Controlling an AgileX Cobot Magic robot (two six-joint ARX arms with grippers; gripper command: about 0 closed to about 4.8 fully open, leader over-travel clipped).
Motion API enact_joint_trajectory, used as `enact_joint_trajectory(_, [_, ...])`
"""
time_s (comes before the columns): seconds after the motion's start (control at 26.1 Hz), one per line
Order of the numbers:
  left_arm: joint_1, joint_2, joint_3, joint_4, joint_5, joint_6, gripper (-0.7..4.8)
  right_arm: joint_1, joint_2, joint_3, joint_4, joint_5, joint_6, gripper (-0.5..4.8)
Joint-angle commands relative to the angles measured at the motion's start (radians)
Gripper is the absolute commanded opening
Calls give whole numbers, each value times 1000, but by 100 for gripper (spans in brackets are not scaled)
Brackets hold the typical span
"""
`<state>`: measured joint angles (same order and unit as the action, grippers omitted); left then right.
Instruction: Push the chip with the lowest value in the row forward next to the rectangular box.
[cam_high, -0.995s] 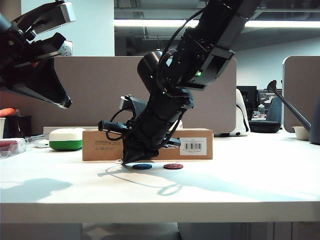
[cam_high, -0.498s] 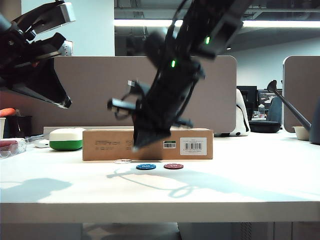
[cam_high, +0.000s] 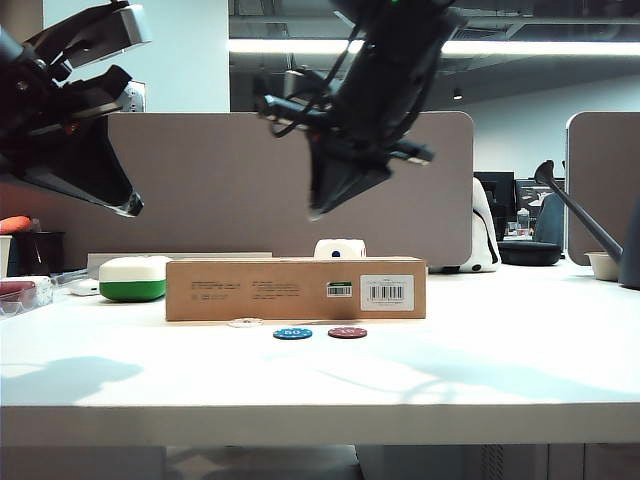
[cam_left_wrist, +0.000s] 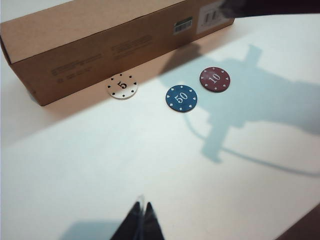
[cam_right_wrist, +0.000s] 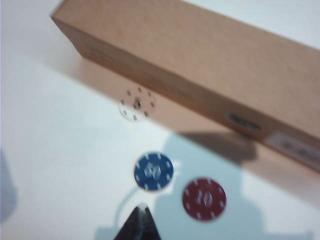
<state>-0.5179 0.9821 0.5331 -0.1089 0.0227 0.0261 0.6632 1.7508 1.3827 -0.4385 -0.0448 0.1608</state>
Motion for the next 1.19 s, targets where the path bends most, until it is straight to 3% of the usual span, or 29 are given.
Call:
enact_joint_trajectory(0.04, [2, -2, 2, 13, 0, 0, -5, 0, -39, 5, -98, 2, -33, -9])
enact_joint_trajectory(0.42, [2, -2, 2, 13, 0, 0, -5, 2, -154, 5, -251, 1, -68, -9])
enact_joint_trajectory(0.61, [2, -14, 2, 13, 0, 0, -5, 3, -376, -11, -312, -2, -104, -9])
enact_joint_trajectory(0.8, [2, -42, 2, 13, 0, 1, -5, 3, -597, -95, -279, -2, -106, -9])
enact_joint_trajectory(1.19, [2, -97, 1, 12, 0, 0, -5, 3, -1101, -454, -217, 20, -75, -9])
